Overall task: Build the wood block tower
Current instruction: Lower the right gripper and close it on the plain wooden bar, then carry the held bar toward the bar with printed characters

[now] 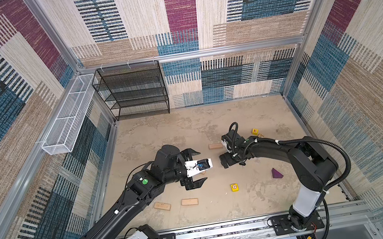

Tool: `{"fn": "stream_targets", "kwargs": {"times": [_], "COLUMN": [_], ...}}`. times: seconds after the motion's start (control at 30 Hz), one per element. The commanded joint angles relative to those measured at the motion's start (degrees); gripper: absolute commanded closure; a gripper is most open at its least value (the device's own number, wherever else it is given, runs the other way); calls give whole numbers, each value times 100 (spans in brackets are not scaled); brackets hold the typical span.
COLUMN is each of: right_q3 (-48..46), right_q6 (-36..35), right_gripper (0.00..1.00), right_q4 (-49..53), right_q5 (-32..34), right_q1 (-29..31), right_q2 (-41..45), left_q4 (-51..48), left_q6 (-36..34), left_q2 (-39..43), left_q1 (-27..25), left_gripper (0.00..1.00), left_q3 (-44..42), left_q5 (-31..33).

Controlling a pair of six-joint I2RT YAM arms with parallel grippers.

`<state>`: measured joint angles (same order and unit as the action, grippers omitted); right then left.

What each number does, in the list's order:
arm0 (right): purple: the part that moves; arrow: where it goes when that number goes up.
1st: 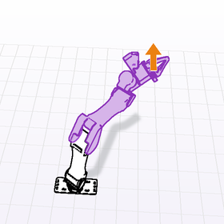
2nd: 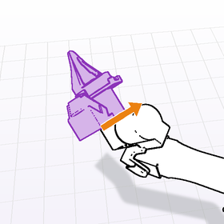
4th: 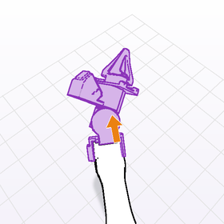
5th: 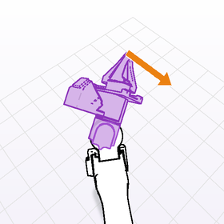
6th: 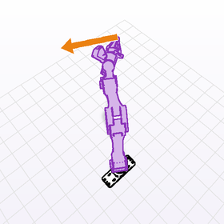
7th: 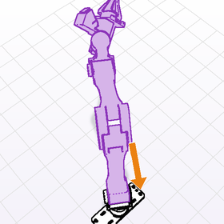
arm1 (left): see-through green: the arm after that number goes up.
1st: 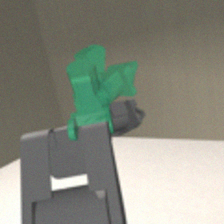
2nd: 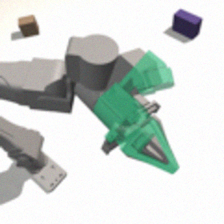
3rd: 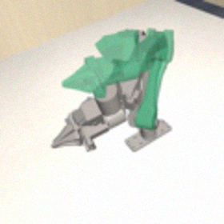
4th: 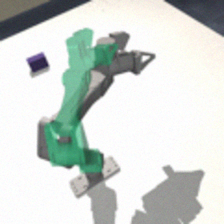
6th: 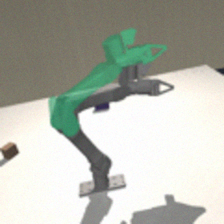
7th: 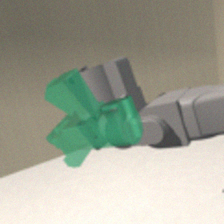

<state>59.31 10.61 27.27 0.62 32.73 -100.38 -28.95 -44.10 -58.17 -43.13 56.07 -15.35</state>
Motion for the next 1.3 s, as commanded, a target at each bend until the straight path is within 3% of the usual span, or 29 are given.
{"fn": "stream_targets", "kwargs": {"times": [0.0, 0.27, 0.5, 0.73, 0.9, 1.0, 1.27], "right_q3": [99, 309, 459, 354, 377, 482, 661], "right_q6": [-279, -748, -824, -291, 406, 939, 1570], "right_gripper": [4, 4, 17, 34, 55, 56, 50], "right_q4": [76, 309, 507, 391, 138, 123, -125], "right_q5": [226, 480, 539, 317, 91, 181, 361], "right_q1": [64, 169, 163, 165, 259, 317, 511], "right_q2": [-87, -318, -397, -215, -158, -240, -485], "left_q4": [56, 56, 56, 56, 56, 56, 56], "left_q6": [-64, -64, -72, -81, -72, -73, -99], "left_q2": [-11, -27, 14, 80, 121, 151, 271], "left_q1": [7, 7, 6, 5, 7, 7, 6], "left_gripper": [1, 1, 1, 1, 1, 1, 1], "left_q3": [4, 0, -9, -8, 0, 0, -17], "left_q5": [6, -11, 48, 61, 67, 74, 156]}}
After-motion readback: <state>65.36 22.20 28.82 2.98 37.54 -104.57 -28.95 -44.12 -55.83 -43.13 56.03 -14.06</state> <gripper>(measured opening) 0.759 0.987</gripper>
